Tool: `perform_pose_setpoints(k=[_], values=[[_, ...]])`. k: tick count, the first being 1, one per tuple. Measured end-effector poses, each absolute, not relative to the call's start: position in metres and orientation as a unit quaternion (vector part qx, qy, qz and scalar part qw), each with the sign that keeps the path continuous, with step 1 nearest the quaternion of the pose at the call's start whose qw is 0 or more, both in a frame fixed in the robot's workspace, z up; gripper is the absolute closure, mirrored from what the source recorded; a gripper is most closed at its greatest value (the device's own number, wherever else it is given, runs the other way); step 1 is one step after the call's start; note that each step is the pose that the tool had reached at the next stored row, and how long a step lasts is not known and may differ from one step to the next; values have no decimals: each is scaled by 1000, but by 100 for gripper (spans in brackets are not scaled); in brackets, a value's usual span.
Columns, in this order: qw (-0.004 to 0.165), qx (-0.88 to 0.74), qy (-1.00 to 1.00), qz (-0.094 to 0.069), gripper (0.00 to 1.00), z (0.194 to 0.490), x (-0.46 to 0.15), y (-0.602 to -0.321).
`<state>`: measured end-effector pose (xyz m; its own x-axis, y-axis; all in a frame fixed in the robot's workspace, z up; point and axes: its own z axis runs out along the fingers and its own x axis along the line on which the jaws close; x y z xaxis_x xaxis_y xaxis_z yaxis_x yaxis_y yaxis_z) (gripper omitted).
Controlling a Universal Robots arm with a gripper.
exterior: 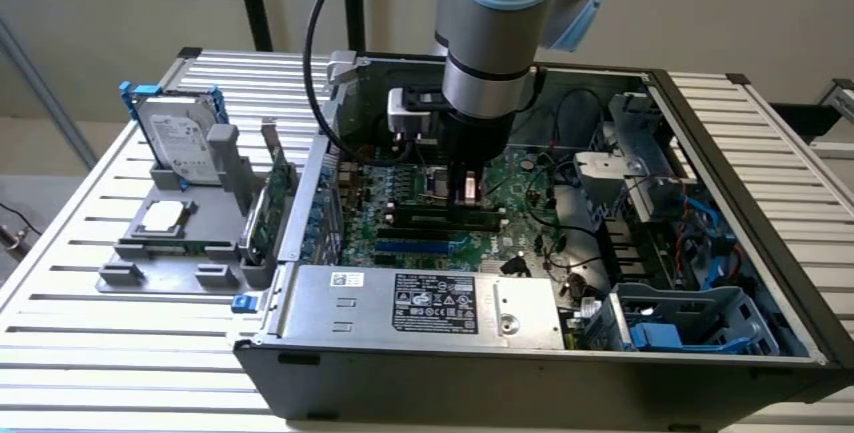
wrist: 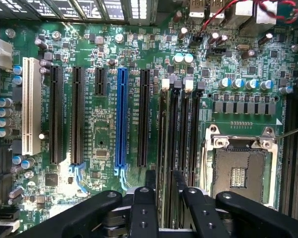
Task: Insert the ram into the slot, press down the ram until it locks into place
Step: 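Insert the ram into the slot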
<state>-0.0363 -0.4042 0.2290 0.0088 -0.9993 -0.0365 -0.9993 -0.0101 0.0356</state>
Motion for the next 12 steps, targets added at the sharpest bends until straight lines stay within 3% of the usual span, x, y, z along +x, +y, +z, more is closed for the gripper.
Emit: perform_pose_setpoints(k=[7, 8, 9, 10, 12], values=[[1, -710, 703, 27, 75, 244, -38, -404], [1, -710, 703, 27, 81, 244, -38, -404], [1, -710, 703, 27, 81, 244, -38, -404], [1, -710, 703, 27, 89, 244, -38, -404], [1, -710, 703, 27, 89, 244, -38, -404]])
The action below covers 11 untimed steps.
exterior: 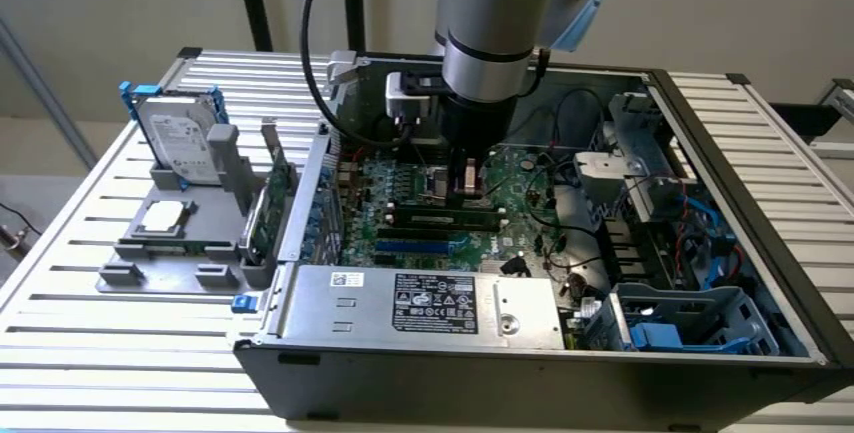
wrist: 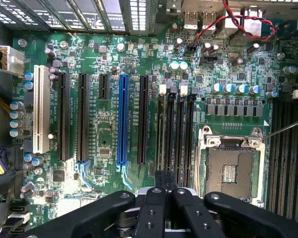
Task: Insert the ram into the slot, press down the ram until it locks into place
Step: 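Insert the ram into the slot, then press down the ram until it locks into place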
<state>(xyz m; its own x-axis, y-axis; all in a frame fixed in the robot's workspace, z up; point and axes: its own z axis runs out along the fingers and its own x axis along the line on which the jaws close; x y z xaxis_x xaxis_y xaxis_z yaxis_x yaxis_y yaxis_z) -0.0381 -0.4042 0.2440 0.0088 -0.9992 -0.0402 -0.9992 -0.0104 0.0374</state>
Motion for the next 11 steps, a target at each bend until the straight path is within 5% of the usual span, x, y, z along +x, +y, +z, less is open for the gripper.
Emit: perform_pose_setpoints(k=[11], values=[[2, -710, 703, 28, 89, 244, -38, -404]])
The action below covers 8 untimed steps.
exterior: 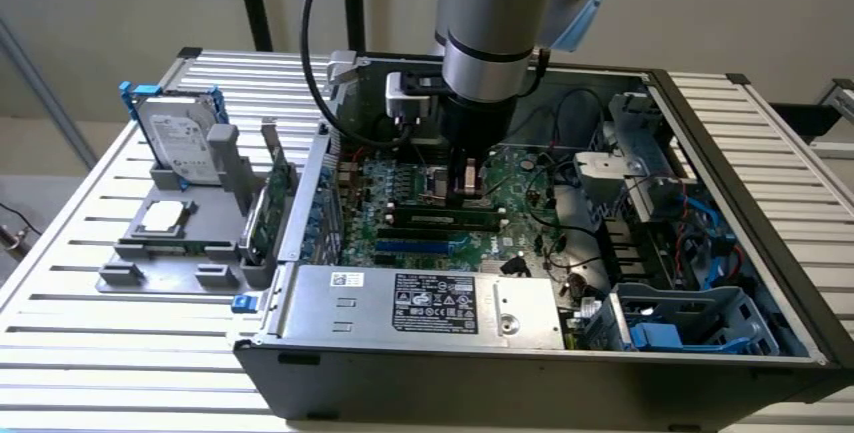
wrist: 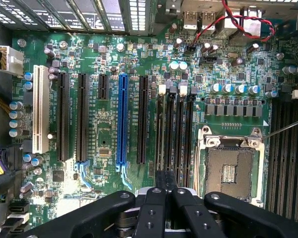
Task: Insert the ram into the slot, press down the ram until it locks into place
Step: 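Press down the ram until it locks into place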
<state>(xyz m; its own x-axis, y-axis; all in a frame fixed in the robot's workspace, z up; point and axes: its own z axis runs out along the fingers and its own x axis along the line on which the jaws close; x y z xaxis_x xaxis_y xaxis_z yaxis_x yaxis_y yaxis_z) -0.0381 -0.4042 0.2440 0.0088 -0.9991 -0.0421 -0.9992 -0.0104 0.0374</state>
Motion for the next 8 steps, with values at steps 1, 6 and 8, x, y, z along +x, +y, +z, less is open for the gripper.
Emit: perform_pose_setpoints(k=[1, 6, 8], values=[[2, -710, 703, 28, 89, 244, -38, -404], [1, -710, 703, 29, 89, 240, -38, -404], [0, -710, 703, 29, 89, 238, -38, -404]])
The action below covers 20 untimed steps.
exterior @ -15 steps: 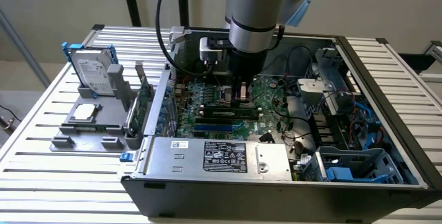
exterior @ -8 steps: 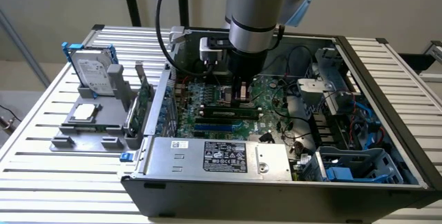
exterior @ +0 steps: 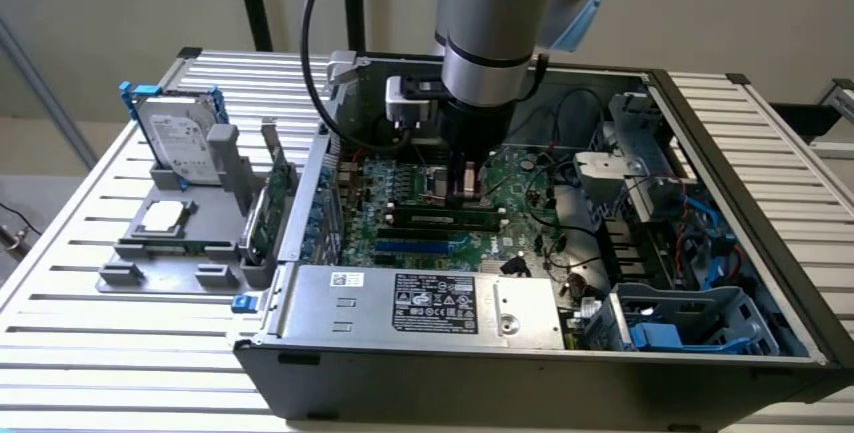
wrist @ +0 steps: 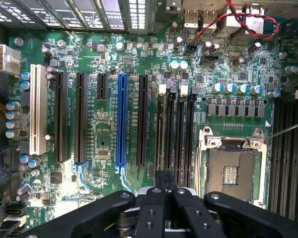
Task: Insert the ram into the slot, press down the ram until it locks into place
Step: 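Press down the ram until it locks into place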
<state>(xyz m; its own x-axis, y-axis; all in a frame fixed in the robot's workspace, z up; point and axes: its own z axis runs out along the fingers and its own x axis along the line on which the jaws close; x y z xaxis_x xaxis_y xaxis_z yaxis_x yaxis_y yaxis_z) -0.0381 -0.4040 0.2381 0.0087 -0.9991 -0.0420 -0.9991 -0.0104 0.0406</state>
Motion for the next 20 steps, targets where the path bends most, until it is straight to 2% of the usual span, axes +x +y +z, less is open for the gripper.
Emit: perform_pose_setpoints(k=[14, 20], values=[[-1, -710, 703, 30, 89, 225, -38, -404], [-1, -710, 703, 31, 89, 249, -38, -404]])
